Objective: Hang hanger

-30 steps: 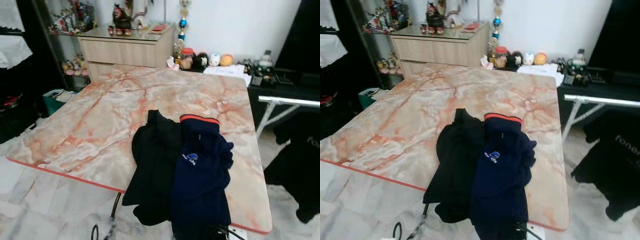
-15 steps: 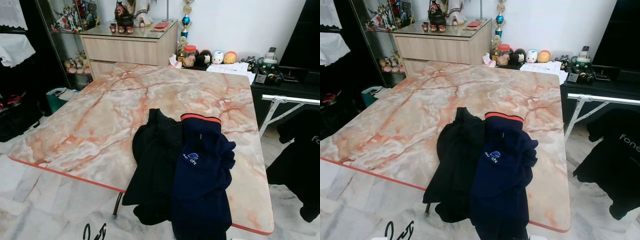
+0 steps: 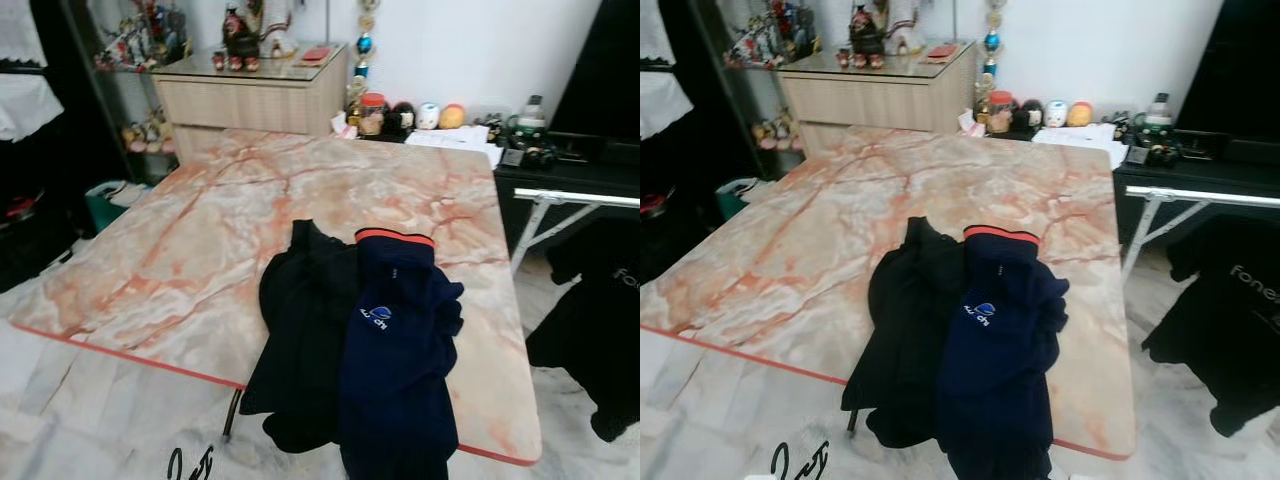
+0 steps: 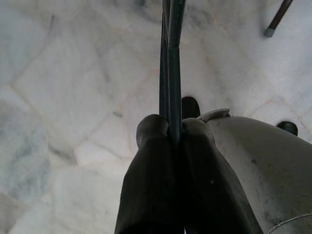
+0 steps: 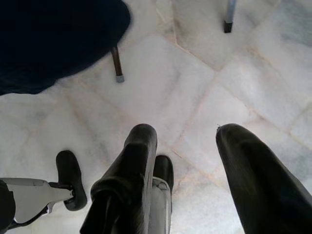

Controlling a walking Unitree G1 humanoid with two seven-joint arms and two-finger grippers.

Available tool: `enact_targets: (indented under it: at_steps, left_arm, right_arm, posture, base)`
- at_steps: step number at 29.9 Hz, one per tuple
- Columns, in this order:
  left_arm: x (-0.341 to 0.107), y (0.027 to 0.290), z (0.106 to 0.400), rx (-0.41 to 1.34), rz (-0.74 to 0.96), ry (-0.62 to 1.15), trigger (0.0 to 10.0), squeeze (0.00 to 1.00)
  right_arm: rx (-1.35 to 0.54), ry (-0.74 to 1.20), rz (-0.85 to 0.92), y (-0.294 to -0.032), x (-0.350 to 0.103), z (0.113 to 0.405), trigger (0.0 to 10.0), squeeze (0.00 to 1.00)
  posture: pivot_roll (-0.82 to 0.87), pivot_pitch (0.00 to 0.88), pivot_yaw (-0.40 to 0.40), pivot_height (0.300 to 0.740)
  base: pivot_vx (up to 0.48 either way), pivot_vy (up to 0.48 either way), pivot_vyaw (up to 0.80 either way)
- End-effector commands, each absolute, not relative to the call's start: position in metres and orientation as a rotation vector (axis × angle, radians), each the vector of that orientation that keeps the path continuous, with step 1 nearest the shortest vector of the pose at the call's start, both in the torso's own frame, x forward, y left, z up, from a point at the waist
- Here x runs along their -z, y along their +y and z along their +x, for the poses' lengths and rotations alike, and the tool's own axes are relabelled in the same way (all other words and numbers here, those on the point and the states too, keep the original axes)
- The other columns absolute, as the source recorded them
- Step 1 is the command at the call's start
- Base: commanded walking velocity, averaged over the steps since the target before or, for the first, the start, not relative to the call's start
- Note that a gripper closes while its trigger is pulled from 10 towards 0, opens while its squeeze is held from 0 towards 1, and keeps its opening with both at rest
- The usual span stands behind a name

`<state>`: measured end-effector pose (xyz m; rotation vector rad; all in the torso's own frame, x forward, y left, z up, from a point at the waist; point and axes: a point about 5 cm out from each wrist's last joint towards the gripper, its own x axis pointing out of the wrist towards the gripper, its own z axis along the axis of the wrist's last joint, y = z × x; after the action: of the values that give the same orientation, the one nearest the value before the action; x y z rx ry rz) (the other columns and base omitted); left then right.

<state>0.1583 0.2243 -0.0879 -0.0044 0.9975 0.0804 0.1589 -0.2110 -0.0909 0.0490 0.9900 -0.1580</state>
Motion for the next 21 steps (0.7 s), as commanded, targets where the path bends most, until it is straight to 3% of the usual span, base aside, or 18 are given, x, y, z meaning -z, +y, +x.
enact_targets:
  at_steps: [1, 5, 21]
  left_arm:
    - [0.0877, 0.2278, 0.1571, -0.075, 0.017, 1.006, 10.0, 0.0]
    - [0.0877, 0.2282, 0.1569, -0.077, 0.015, 1.008, 10.0, 0.0]
    - [0.0882, 0.228, 0.1558, -0.075, 0.014, 1.013, 10.0, 0.0]
  right_arm:
    - [0.146, 1.012, 0.049, -0.2078, 0.0927, 0.1566, 10.0, 0.0]
    - [0.137, 1.011, 0.055, -0.2056, 0.0924, 0.1586, 10.0, 0.0]
    - [0.141, 1.011, 0.047, -0.2088, 0.091, 0.1609, 10.0, 0.0]
  posture:
    - [-0.02, 0.0, 0.058, 0.74]
    - [-0.02, 0.0, 0.058, 0.74]
    - [-0.02, 0.0, 0.057, 0.74]
  base:
    - [0.0, -0.289, -0.63]
    - [0.0, -0.292, -0.61]
    - [0.0, -0.295, 0.0]
